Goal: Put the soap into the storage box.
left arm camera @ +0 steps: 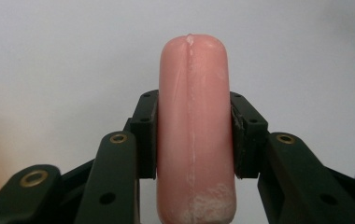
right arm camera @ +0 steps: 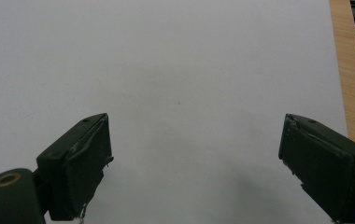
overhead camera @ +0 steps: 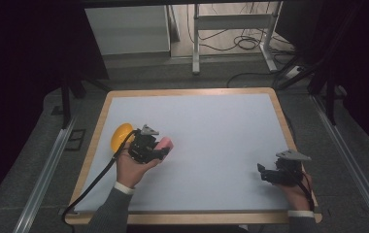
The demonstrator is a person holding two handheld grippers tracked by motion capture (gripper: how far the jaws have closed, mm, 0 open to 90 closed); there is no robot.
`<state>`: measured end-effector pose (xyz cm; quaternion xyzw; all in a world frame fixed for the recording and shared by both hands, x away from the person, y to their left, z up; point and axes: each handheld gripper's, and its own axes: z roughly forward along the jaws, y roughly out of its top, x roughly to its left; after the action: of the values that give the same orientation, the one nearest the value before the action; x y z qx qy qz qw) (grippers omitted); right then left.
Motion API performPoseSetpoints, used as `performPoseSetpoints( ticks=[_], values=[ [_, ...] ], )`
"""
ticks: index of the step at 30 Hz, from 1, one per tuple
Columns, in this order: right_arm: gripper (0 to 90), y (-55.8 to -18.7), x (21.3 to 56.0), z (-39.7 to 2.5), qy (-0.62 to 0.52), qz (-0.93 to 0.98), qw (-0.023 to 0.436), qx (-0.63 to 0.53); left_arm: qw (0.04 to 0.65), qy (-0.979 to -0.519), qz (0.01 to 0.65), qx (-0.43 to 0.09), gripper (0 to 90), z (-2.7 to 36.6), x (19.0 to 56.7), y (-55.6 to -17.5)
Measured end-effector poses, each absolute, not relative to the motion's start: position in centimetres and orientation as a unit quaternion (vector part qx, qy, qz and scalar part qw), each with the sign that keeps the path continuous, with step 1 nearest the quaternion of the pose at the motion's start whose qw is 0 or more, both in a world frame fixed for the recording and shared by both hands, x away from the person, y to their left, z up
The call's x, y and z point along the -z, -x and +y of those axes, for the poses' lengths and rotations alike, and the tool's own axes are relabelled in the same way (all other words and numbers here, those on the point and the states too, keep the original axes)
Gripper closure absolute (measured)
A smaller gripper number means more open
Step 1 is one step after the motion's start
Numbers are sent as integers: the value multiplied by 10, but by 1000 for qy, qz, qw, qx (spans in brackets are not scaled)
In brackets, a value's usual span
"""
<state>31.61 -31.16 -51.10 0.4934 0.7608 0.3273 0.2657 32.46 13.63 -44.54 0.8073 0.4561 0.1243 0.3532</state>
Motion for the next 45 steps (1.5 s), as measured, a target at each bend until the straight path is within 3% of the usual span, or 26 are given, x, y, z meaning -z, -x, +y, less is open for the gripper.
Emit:
performPoseSetpoints(
  ticks=[45],
  values=[
    [91, -315, 510, -313, -494, 758, 268, -330, 359, -773, 499, -155, 601, 187, 429, -332]
  ],
)
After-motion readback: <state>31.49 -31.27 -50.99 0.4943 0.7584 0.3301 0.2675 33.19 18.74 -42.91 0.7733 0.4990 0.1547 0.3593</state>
